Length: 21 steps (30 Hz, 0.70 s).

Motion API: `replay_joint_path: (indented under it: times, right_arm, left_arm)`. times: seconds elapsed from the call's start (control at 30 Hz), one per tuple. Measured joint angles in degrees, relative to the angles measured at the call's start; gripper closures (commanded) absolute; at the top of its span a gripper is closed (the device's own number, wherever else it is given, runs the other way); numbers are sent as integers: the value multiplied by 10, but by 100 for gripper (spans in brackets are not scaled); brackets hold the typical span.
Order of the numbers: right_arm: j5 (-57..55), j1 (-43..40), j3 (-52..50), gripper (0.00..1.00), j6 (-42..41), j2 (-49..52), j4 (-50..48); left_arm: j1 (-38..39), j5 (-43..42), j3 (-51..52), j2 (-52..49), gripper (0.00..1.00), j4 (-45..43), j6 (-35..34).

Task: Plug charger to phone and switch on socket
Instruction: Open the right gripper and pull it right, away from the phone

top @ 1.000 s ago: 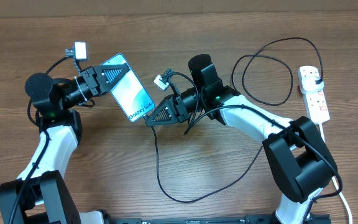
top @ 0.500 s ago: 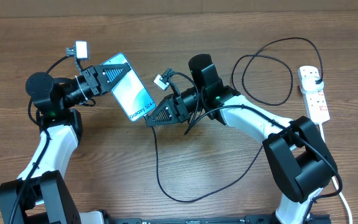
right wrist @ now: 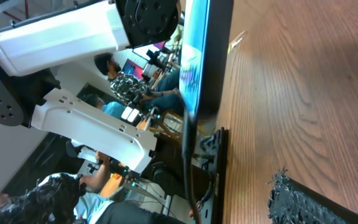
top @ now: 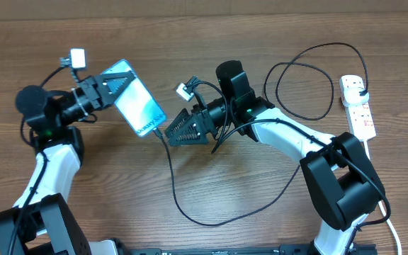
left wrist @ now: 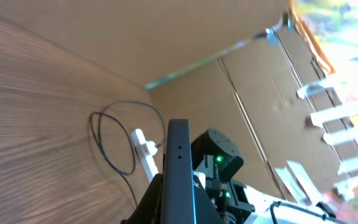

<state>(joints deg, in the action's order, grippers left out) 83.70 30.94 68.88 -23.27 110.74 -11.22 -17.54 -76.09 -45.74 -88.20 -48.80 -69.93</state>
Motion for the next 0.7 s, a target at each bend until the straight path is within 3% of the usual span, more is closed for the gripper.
replay_joint_path:
  times: [0.47, 0.7]
  right_arm:
    - [-189, -99, 1, 0, 0, 0, 238]
    - [-337, -151, 1, 0, -21, -1, 373]
  left_arm:
    - [-17, 4, 0, 0, 96, 26, 0]
    - [-16, 9, 0, 0, 96, 105, 33]
